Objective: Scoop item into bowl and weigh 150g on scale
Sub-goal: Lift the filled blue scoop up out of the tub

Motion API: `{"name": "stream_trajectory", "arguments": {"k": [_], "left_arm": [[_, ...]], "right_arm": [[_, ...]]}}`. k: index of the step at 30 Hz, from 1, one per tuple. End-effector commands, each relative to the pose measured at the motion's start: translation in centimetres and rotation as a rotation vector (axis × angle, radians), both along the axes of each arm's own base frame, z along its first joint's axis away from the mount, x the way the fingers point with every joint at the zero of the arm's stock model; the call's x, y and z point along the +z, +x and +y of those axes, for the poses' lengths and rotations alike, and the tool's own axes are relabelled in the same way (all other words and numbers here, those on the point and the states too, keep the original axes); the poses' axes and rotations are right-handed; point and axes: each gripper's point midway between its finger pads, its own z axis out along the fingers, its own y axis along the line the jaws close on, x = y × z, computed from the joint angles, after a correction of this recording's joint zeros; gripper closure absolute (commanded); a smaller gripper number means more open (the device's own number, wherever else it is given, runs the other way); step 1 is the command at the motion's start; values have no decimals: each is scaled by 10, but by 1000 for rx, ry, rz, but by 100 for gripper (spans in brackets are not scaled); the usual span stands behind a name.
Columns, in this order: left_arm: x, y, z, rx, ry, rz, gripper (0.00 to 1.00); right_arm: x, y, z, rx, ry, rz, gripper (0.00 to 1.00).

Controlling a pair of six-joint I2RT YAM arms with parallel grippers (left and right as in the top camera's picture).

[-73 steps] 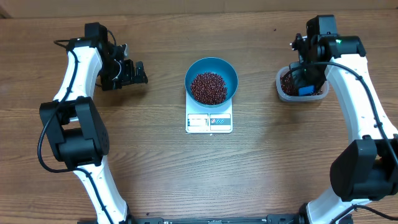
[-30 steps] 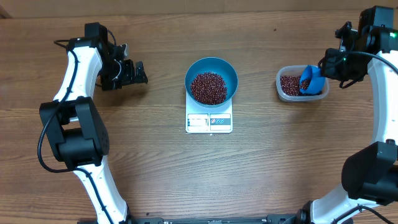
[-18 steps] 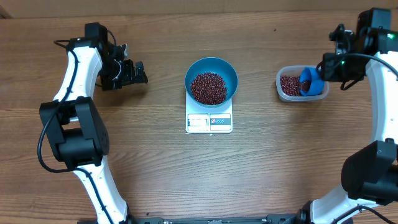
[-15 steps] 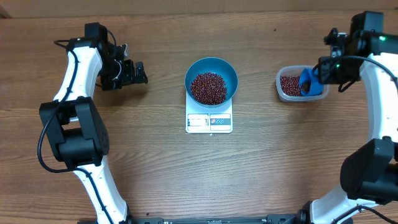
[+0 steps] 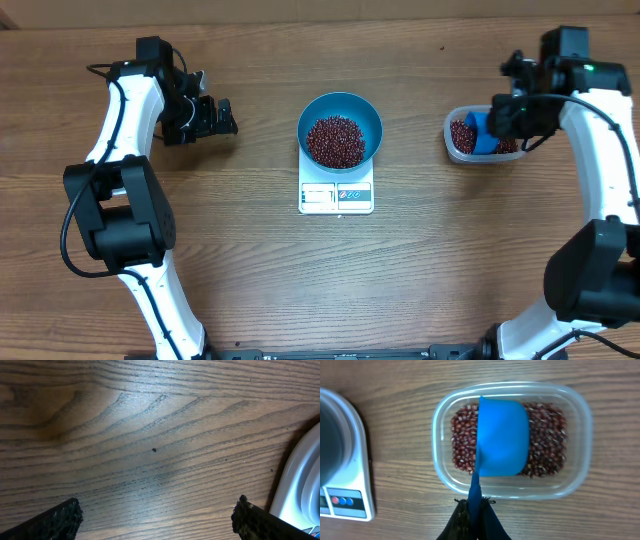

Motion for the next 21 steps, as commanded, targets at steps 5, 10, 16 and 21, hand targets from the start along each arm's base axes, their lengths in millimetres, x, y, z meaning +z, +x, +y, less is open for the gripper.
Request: {"name": "stream_trajectory", "arguments": {"k": [5, 10, 16, 21], "left_arm": [[-2, 2, -3, -21, 5, -4, 0], [-2, 2, -3, -21, 4, -4, 0], [-2, 2, -3, -21, 5, -4, 0], [-2, 2, -3, -21, 4, -4, 0]], "right_arm": [[30, 8, -29, -139, 110, -75, 96], [44, 7, -42, -174, 169, -115, 96], [60, 6, -45, -187, 266, -146, 96], [69, 5, -49, -201, 343, -172, 96]]}}
